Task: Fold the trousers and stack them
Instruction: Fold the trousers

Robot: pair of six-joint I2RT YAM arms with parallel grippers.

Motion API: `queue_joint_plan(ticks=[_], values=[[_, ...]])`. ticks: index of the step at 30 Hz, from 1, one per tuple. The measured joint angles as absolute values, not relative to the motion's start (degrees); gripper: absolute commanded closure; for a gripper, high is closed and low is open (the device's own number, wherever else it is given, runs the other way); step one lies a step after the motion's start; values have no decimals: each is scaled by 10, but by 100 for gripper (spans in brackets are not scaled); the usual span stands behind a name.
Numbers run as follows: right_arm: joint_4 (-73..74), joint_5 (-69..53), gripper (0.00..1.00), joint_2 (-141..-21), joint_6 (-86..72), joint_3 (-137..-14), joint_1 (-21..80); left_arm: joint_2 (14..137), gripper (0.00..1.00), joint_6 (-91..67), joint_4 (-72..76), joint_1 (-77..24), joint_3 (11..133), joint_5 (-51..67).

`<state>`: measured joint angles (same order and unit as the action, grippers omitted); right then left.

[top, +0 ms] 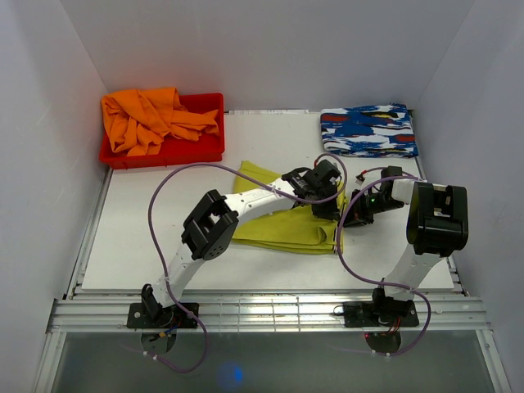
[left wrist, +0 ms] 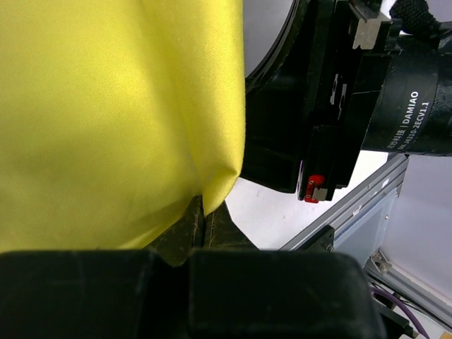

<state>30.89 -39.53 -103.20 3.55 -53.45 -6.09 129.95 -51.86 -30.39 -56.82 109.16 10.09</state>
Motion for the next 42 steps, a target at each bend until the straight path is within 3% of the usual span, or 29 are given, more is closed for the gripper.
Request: queue_joint_plan(ticks=[7, 9, 10, 13, 14, 17, 18, 20, 26, 30, 34, 36, 39, 42], values=[[309, -395, 92, -1032, 35, -535, -61, 1300, 99, -531, -304, -568, 1092, 101], [309, -395, 92, -1032, 35, -535, -61, 1300, 93, -533, -303, -568, 1092, 101], [309, -396, 92, -1032, 35, -535, -61, 1300, 84, -535, -303, -568, 1092, 101], [309, -396, 92, -1032, 36, -535, -61, 1301, 79, -538, -302, -568, 1092, 102], [309, -396, 92, -1032, 36, -535, -61, 1301, 69, -538, -301, -568, 1092, 103], [316, -394, 89, -1032, 43, -538, -61, 1301, 63, -540, -292, -565, 1092, 114], [319, -392, 85, -1032, 47, -541, -60, 1301, 54, -539, -287, -562, 1091, 118], [331, -384, 79, -1032, 55, -550, -58, 1298, 46, -537, -277, -556, 1082, 128], [366, -340, 50, -1031, 88, -593, -56, 1279, 36, -517, -279, -522, 1046, 139], [387, -298, 39, -1027, 111, -622, -59, 1241, 33, -503, -289, -487, 1010, 141], [425, -243, 27, -1016, 145, -665, -67, 1169, 19, -474, -307, -439, 970, 142], [446, -225, 14, -1004, 171, -695, -70, 1134, 7, -438, -314, -401, 967, 147], [472, -222, 13, -976, 213, -743, -72, 1091, 5, -361, -319, -328, 968, 164], [481, -222, 26, -933, 248, -771, -49, 1071, 4, -282, -336, -252, 975, 185]])
